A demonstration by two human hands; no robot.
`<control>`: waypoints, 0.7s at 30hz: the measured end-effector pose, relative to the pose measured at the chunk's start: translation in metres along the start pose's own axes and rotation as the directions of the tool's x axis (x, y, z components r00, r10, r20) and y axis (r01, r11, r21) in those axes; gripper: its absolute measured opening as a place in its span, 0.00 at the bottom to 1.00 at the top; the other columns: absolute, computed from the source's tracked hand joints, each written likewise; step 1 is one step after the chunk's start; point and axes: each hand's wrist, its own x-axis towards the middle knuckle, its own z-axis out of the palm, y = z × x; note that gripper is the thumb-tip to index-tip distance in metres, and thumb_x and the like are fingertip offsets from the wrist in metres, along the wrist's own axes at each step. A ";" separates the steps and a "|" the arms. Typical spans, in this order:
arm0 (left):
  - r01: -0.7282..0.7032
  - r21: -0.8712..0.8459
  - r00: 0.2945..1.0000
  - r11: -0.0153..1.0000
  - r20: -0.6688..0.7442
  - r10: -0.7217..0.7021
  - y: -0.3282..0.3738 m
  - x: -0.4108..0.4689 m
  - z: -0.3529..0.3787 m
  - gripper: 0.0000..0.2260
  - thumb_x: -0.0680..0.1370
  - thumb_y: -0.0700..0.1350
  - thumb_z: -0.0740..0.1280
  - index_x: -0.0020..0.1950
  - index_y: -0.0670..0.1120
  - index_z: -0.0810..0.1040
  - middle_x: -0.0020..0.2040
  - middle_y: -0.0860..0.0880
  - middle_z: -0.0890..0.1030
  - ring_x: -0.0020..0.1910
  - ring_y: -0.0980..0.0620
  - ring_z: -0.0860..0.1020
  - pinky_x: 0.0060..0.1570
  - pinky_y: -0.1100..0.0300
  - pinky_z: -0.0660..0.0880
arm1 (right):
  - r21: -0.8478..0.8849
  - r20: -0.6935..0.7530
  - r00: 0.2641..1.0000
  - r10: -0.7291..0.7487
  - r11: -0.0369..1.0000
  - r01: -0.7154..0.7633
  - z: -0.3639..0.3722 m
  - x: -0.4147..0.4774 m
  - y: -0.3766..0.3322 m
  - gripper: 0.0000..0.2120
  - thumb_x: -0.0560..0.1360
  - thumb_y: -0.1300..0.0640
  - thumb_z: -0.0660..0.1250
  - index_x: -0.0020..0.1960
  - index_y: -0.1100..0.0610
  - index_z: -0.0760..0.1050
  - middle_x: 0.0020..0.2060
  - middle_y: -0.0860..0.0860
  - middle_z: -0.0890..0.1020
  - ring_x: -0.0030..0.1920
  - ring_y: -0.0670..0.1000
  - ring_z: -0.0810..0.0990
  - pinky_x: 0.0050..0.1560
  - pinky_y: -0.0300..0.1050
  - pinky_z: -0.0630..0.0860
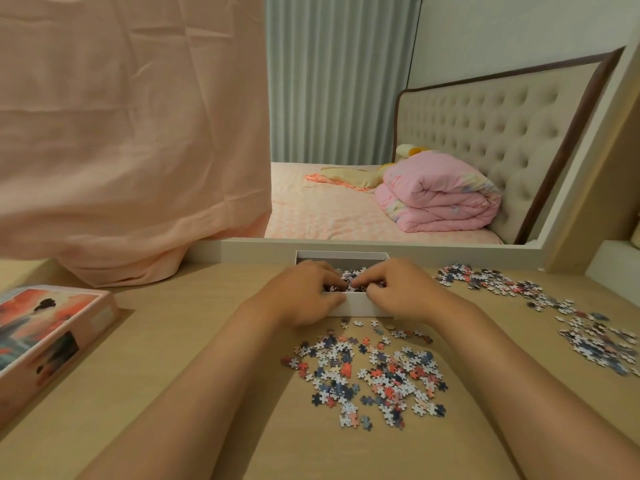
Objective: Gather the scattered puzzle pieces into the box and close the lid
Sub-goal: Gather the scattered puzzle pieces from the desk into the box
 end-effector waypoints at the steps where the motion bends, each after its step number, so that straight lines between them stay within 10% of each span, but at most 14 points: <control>1: -0.002 -0.020 1.000 1.000 -0.021 0.002 0.000 -0.001 -0.001 0.16 0.79 0.54 0.62 0.65 0.55 0.79 0.65 0.57 0.76 0.62 0.55 0.74 0.63 0.54 0.72 | 0.025 -0.022 1.000 0.006 1.000 -0.005 -0.003 0.000 0.000 0.20 0.75 0.61 0.60 0.56 0.42 0.84 0.38 0.39 0.84 0.25 0.40 0.73 0.29 0.31 0.69; 8: -0.015 -0.034 0.981 0.999 -0.192 0.008 0.015 -0.011 -0.017 0.09 0.78 0.51 0.64 0.56 0.56 0.82 0.53 0.57 0.80 0.49 0.56 0.77 0.53 0.55 0.74 | 0.127 0.018 0.999 0.039 0.991 -0.041 -0.034 -0.016 -0.012 0.12 0.77 0.59 0.67 0.49 0.44 0.85 0.42 0.42 0.85 0.43 0.43 0.83 0.50 0.41 0.79; 17: -0.019 0.022 0.966 1.000 0.257 0.013 0.048 -0.035 0.005 0.19 0.80 0.57 0.60 0.67 0.52 0.76 0.66 0.55 0.73 0.62 0.54 0.73 0.65 0.52 0.71 | -0.399 0.394 0.875 0.280 0.910 -0.112 -0.036 -0.056 -0.008 0.21 0.78 0.52 0.67 0.70 0.50 0.74 0.65 0.45 0.77 0.62 0.49 0.77 0.65 0.48 0.72; 21: 0.000 -0.015 0.959 1.000 0.284 0.005 0.055 -0.042 0.009 0.18 0.80 0.55 0.62 0.67 0.50 0.76 0.65 0.54 0.73 0.61 0.54 0.72 0.64 0.54 0.69 | -0.420 0.445 0.858 0.257 0.906 -0.054 -0.030 -0.059 -0.013 0.12 0.78 0.59 0.65 0.59 0.49 0.79 0.55 0.46 0.80 0.50 0.46 0.77 0.54 0.43 0.75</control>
